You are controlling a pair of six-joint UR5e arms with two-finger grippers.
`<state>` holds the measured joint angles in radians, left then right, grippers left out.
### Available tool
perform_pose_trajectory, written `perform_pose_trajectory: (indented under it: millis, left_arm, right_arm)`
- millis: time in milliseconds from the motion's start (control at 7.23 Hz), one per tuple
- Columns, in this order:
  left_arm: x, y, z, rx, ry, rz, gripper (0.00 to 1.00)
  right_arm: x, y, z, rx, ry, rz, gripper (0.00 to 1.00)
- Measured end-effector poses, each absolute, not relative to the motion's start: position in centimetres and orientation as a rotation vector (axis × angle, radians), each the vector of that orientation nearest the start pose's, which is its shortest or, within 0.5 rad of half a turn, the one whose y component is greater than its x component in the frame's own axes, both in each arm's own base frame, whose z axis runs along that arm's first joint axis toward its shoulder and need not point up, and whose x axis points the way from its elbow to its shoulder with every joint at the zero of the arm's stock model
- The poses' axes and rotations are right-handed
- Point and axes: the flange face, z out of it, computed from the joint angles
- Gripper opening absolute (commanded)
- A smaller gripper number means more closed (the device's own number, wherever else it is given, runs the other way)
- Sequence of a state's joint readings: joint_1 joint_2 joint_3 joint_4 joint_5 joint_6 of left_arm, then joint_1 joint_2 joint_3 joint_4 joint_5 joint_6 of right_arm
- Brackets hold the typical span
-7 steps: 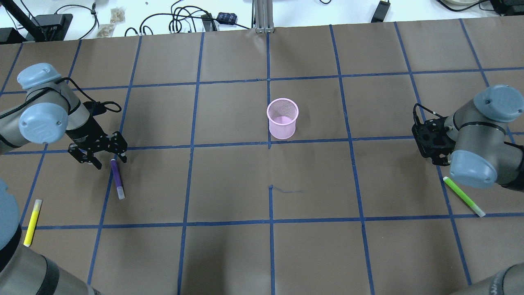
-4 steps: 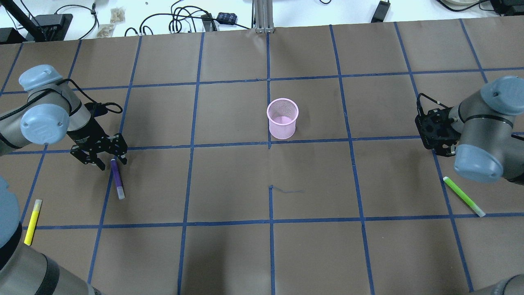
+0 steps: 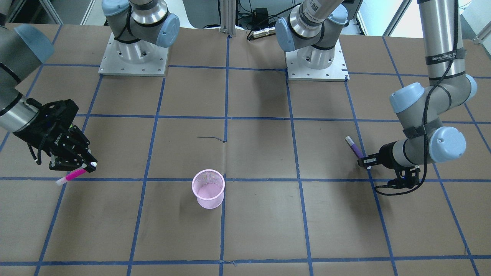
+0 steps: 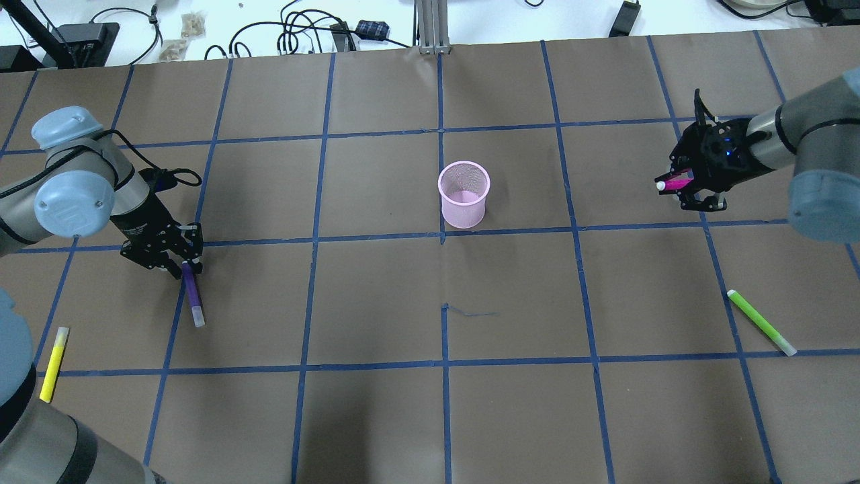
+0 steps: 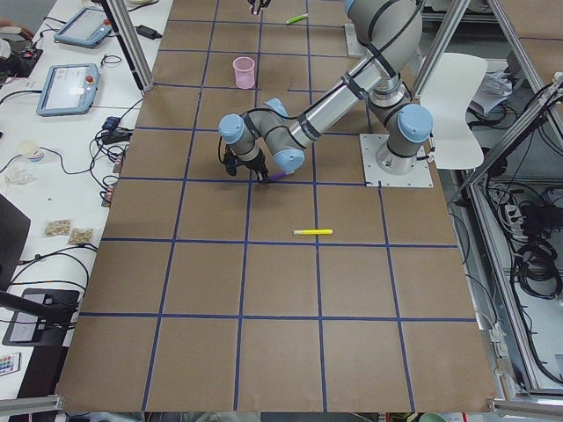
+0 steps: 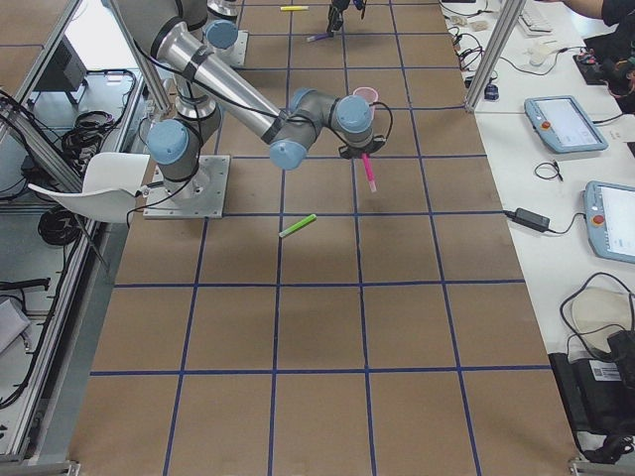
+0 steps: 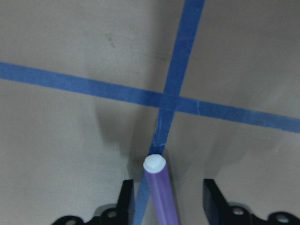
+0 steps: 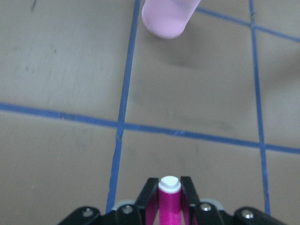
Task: Insert purple and pink pens into pink cup
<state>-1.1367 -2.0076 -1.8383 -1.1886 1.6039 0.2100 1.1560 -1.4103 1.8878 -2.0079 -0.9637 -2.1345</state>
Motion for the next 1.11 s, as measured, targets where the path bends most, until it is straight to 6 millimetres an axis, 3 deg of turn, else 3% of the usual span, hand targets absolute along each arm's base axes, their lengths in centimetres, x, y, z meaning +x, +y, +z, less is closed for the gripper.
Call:
perform_pose_trajectory:
  millis: [138,415,553,830,1106]
  left_arm:
    - [11.0,-54.6,16.6,-0.347,3.153,0.509,0.34]
    - [11.1,-54.6,16.4,-0.349,3.153,0.516,0.30]
    - [11.1,-54.6,16.3,-0.349,3.153,0.517,0.00]
    - [11.1,-54.7,16.3,-0.350,3.153,0.508,0.00]
    - [11.1,-54.9,16.9,-0.354,3.150,0.486,0.00]
  right_arm:
    - [-0.4,-55.3,34.2,-1.967,1.797,-0.940,0.00]
    - [6.0,-55.9,37.2,-1.674,1.693,-1.101,0.00]
    - [8.2,-56.0,37.7,-1.548,1.633,-1.152,0.00]
    - [11.0,-55.7,36.2,-1.271,1.499,-1.234,0.00]
    - [12.2,-54.4,33.4,-1.131,1.441,-1.254,0.00]
